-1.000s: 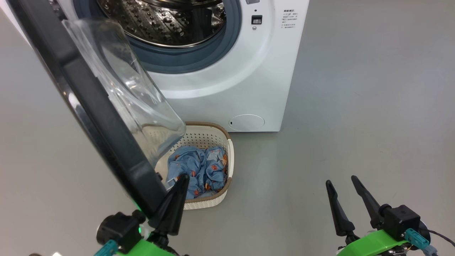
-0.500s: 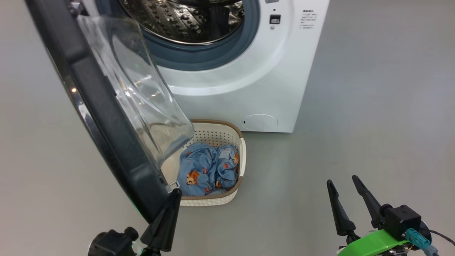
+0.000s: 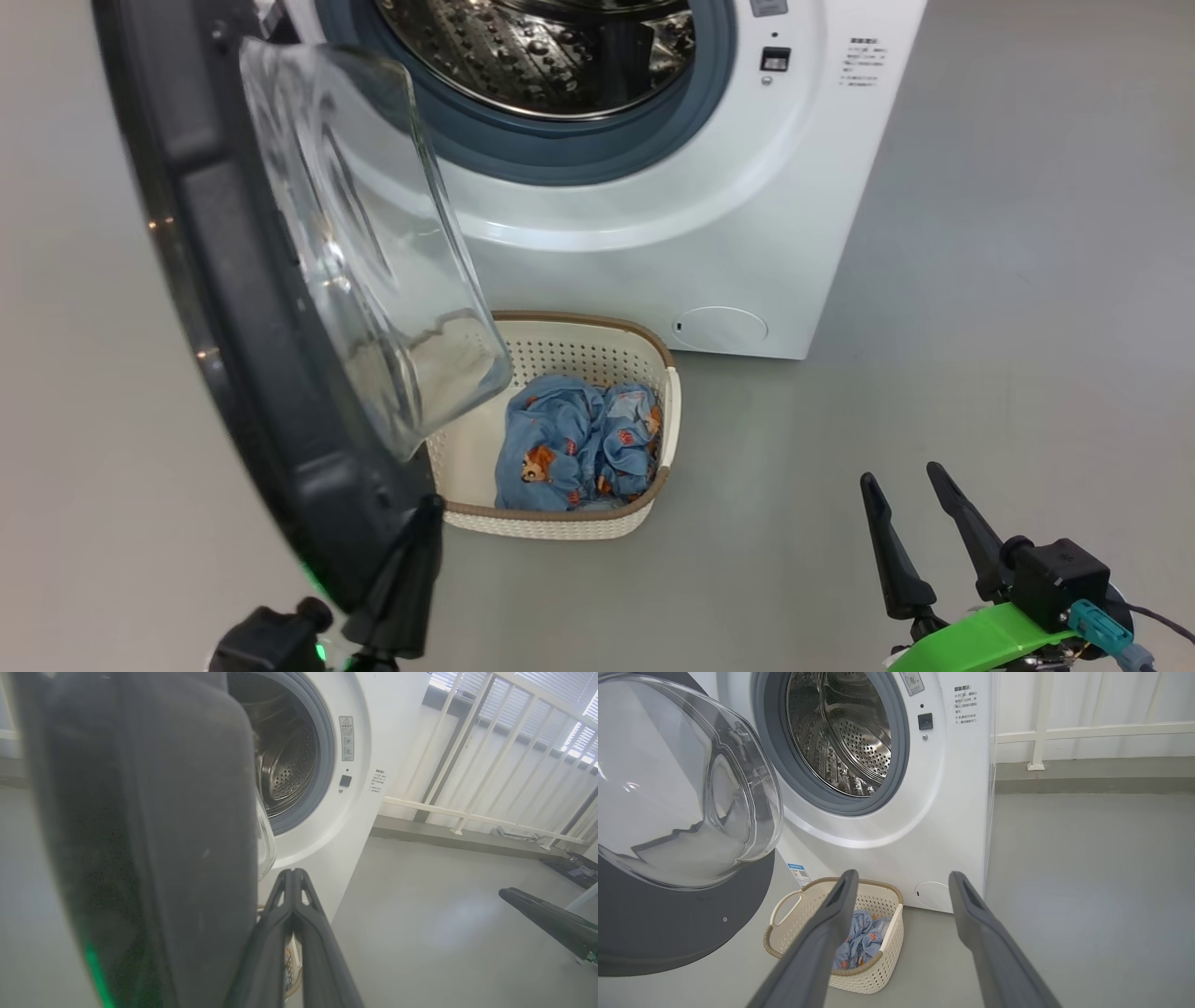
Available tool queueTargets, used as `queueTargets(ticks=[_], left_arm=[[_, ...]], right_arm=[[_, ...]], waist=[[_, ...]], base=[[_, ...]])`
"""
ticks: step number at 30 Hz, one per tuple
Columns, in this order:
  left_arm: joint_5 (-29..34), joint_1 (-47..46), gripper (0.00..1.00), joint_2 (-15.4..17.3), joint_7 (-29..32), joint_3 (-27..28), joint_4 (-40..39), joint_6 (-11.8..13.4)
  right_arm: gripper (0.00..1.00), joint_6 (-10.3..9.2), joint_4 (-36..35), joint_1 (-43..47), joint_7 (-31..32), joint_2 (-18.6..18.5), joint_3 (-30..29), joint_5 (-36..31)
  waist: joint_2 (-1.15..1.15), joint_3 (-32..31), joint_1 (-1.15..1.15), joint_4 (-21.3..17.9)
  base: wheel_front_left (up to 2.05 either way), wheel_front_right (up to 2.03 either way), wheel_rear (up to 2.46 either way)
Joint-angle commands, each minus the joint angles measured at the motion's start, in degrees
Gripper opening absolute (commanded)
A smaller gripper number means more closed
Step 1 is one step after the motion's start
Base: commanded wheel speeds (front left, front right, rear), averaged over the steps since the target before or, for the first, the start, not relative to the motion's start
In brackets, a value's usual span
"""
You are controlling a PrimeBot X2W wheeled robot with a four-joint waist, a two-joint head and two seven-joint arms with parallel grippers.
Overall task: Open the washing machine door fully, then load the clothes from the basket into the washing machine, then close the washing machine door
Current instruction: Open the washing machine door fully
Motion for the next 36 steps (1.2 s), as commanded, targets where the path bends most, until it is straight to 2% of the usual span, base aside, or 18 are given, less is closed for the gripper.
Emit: queueTargets(ticks=[1, 10, 15, 36], left_arm=[[-0.51, -1.2, 0.0, 1.05, -0.37, 4.21, -1.14, 1.59], [-0.96, -0.71, 0.0, 1.05, -0.37, 9.15, -0.69, 3.56], [-1.35, -1.81, 0.0, 1.05, -0.37, 14.85, 1.56, 4.42], [1.14, -13.4, 0.0, 1.79, -0.37, 39.22, 13.98, 4.3]], right_arm=[[1.0, 0.09, -1.24, -1.21, -0.69, -0.14, 1.25, 0.17], [1.0, 0.09, -1.41, -0.9, -0.69, -0.14, 0.83, 0.02], [1.0, 0.09, -1.32, -1.12, -0.69, -0.14, 0.93, -0.17], [1.0, 0.09, -1.01, -2.74, -0.69, -0.14, 1.34, -1.2]], waist=[[0.0, -0.17, 0.0, 0.41], [0.0, -0.27, 0.0, 3.03], [0.0, 0.06, 0.0, 4.14], [0.0, 2.82, 0.0, 0.96]], base=[[0.0, 0.0, 0.0], [0.0, 0.0, 0.0], [0.0, 0.0, 0.0], [0.0, 0.0, 0.0]])
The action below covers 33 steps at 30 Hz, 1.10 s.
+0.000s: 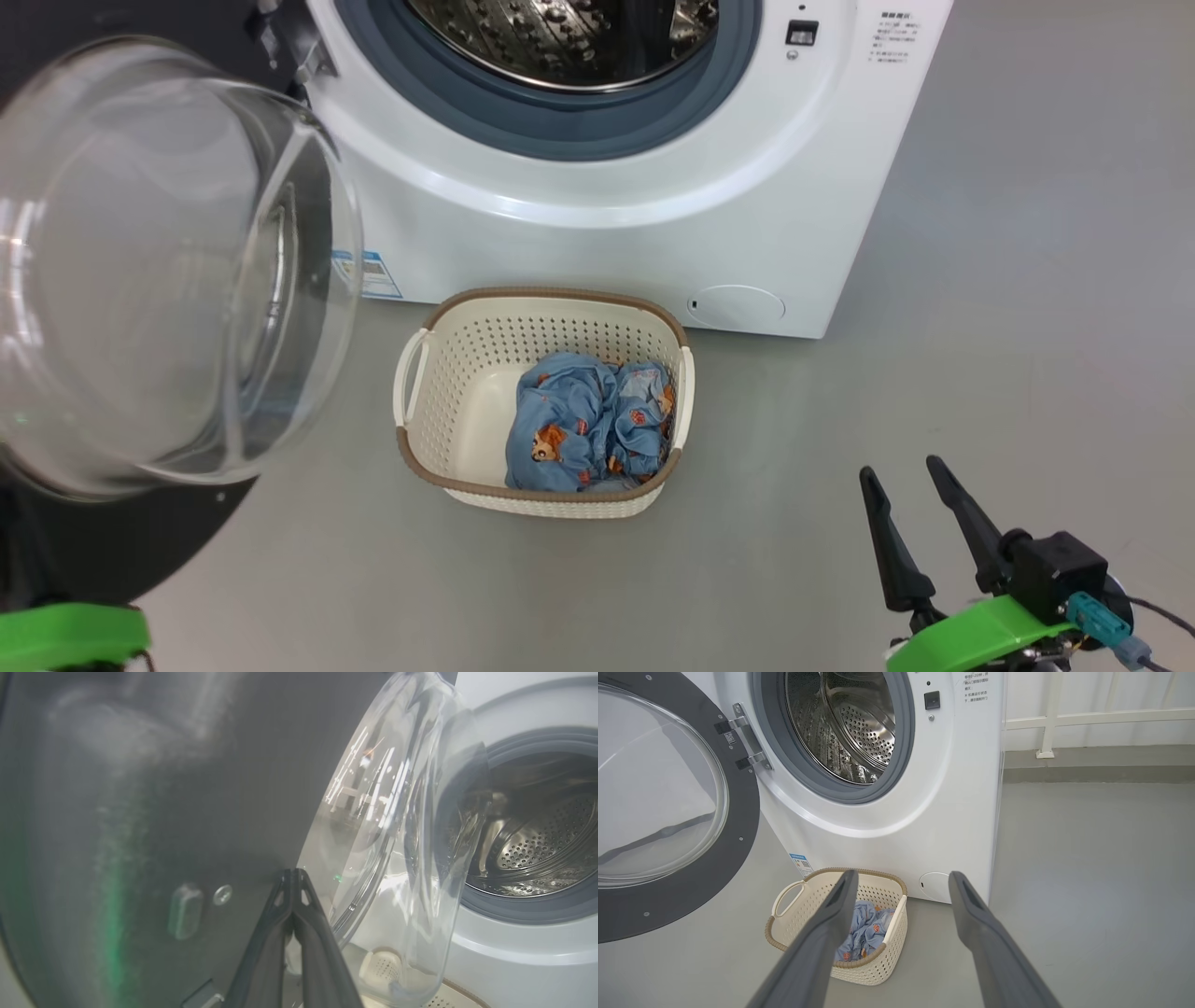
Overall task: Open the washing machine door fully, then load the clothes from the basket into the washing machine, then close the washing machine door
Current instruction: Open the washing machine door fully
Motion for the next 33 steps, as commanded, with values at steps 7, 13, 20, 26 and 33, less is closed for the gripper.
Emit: queueTargets(ticks=[7, 13, 20, 26, 33], left_arm=[[1.88, -6.81, 0.0, 3.72, -0.37, 9.29, 1.87, -0.15], [3.89, -10.77, 0.0, 6.38, -0.37, 13.17, 5.46, -1.59], [5.93, -14.45, 0.0, 8.56, -0.37, 16.75, 9.79, -2.29], [7.52, -16.98, 0.0, 10.0, -0.37, 18.79, 12.43, -2.81], [9.14, -16.32, 0.0, 8.31, -0.37, 19.79, 9.11, -3.71]], right_arm=[[1.0, 0.09, -1.44, -2.86, -0.69, -0.11, 1.32, -1.03], [1.0, 0.09, -1.3, -3.64, -0.69, -0.11, 1.54, -1.57], [1.0, 0.09, -1.08, -4.08, -0.69, -0.11, 1.7, -1.66], [1.0, 0.09, -0.8, -4.41, -0.69, -0.11, 1.71, -1.76], [1.0, 0.09, -0.54, -4.17, -0.69, -0.11, 1.59, -1.29]], waist=[[0.0, 1.77, 0.0, -1.06], [0.0, 3.01, 0.0, -1.87], [0.0, 3.96, 0.0, -2.47], [0.0, 4.22, 0.0, -2.7], [0.0, 2.99, 0.0, -2.53]], base=[[0.0, 0.0, 0.0], [0.0, 0.0, 0.0], [0.0, 0.0, 0.0], [0.0, 0.0, 0.0], [0.0, 0.0, 0.0]])
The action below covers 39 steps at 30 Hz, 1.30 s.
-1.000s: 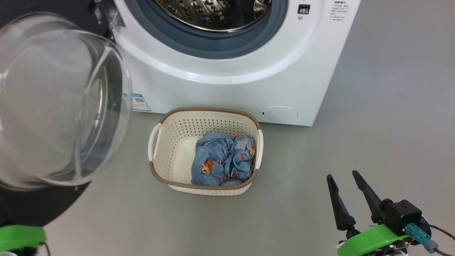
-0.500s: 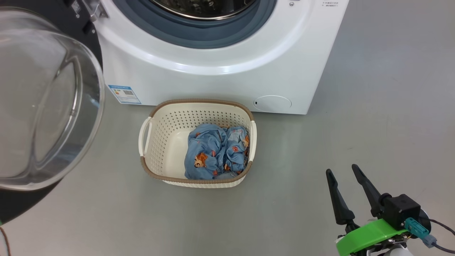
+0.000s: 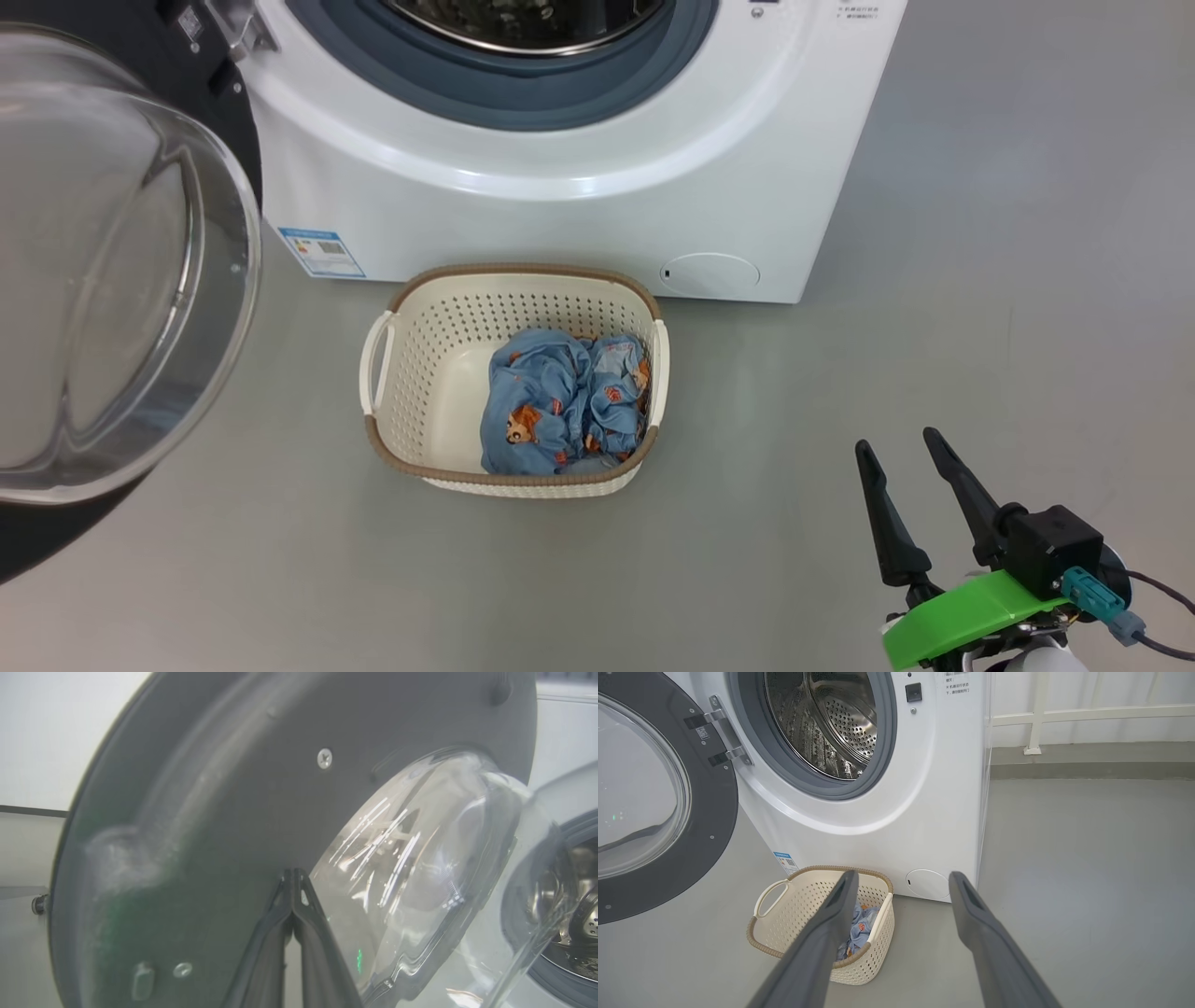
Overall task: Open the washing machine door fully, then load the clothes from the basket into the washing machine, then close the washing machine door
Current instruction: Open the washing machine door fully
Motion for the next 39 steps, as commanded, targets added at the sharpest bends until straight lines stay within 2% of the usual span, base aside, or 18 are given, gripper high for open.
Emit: queueTargets(ticks=[1, 7, 12, 23, 30, 31, 32, 33, 39], left_arm=[[1.28, 0.44, 0.0, 2.45, -0.29, 1.29, -3.04, -0.21], [1.51, 4.53, 0.0, -0.74, -0.29, -0.88, -9.27, -0.9], [0.41, 7.89, 0.0, -2.31, -0.29, -5.16, -14.09, -1.04], [-2.2, 13.19, 0.0, -3.47, -0.29, -15.57, -21.91, -1.07], [-5.43, 15.84, 0.0, -3.54, -0.29, -22.39, -24.08, -1.0], [-5.73, 16.24, 0.2, -3.54, -0.29, -23.09, -24.42, -0.78], [-5.82, 16.71, 0.46, -3.54, -0.29, -23.91, -24.72, -0.64], [-6.02, 17.26, 1.0, -3.54, -0.29, -24.84, -24.9, -0.56], [-5.52, 20.81, 1.0, -3.55, -0.29, -30.22, -24.48, -0.41]], right_arm=[[1.0, 0.09, -1.08, -0.98, -0.69, -0.04, 1.45, 0.0], [1.0, 0.09, -0.81, -0.16, -0.69, -0.04, 1.3, 0.55], [1.0, 0.09, -0.89, 0.31, -0.69, -0.04, 1.43, 0.93], [1.0, 0.09, -1.07, 0.92, -0.69, -0.04, 1.49, 1.48], [1.0, 0.09, -1.04, 1.26, -0.69, -0.04, 1.46, 1.79], [1.0, 0.09, -0.99, 1.23, -0.69, -0.04, 1.52, 1.82], [1.0, 0.09, -0.96, 1.14, -0.69, -0.04, 1.56, 1.84], [1.0, 0.09, -0.99, 1.07, -0.69, -0.04, 1.56, 1.88], [1.0, 0.09, -1.88, 1.35, -0.69, -0.04, 1.29, 2.11]], waist=[[0.0, -0.68, 0.0, 0.1], [0.0, -2.21, 0.0, 0.52], [0.0, -3.07, 0.0, 0.65], [0.0, -4.19, 0.0, -0.03], [0.0, -4.86, 0.0, -1.0], [0.0, -4.92, 0.0, -1.24], [0.0, -5.02, 0.0, -1.51], [0.0, -5.14, 0.0, -1.8], [0.0, -6.12, 0.0, -4.46]], base=[[0.0, 0.0, 0.0], [0.0, 0.0, 0.0], [0.0, 0.0, 0.0], [0.0, 0.0, 0.0], [0.0, 0.0, 0.0], [0.0, 0.0, 0.0], [0.0, 0.0, 0.0], [0.0, 0.0, 0.0], [0.0, 0.0, 0.0]])
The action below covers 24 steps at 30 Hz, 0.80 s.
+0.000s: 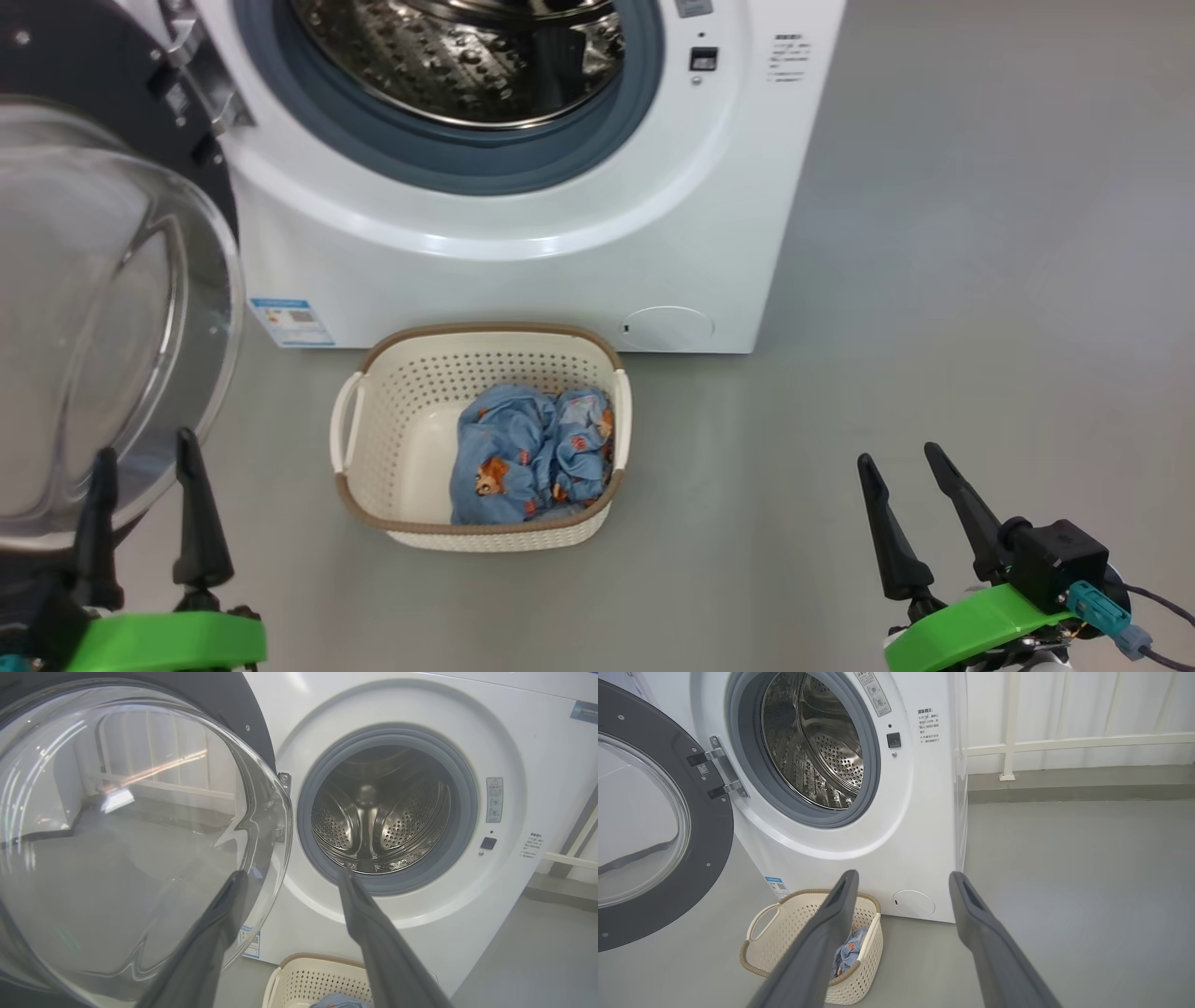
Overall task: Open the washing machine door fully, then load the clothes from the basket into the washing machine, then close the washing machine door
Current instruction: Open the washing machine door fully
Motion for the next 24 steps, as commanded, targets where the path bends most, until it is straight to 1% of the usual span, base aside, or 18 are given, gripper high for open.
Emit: queueTargets(ticks=[1, 11, 14, 24], left_arm=[[0.03, -0.09, 1.0, 1.53, -0.29, 1.03, -1.21, 0.15], [1.56, 3.45, 1.0, 1.53, -0.29, -2.33, -0.06, -0.23], [0.98, 4.23, 1.0, 1.52, -0.29, -3.15, 0.24, -0.35], [2.64, 4.63, 1.0, 1.52, -0.29, -3.67, 1.43, -0.48]], right_arm=[[1.0, 0.09, -1.68, -0.07, -0.69, -0.06, 1.22, 0.43], [1.0, 0.09, -2.23, 1.94, -0.69, -0.06, 0.9, 0.48], [1.0, 0.09, -2.71, 2.37, -0.69, -0.06, 0.86, 0.37], [1.0, 0.09, -4.59, 2.99, -0.69, -0.06, -0.19, -0.95]], waist=[[0.0, -0.74, 0.0, -1.58], [0.0, -3.34, 0.0, -6.71], [0.0, -3.65, 0.0, -7.97], [0.0, -4.25, 0.0, -9.51]], base=[[0.0, 0.0, 0.0], [0.0, 0.0, 0.0], [0.0, 0.0, 0.0], [0.0, 0.0, 0.0]])
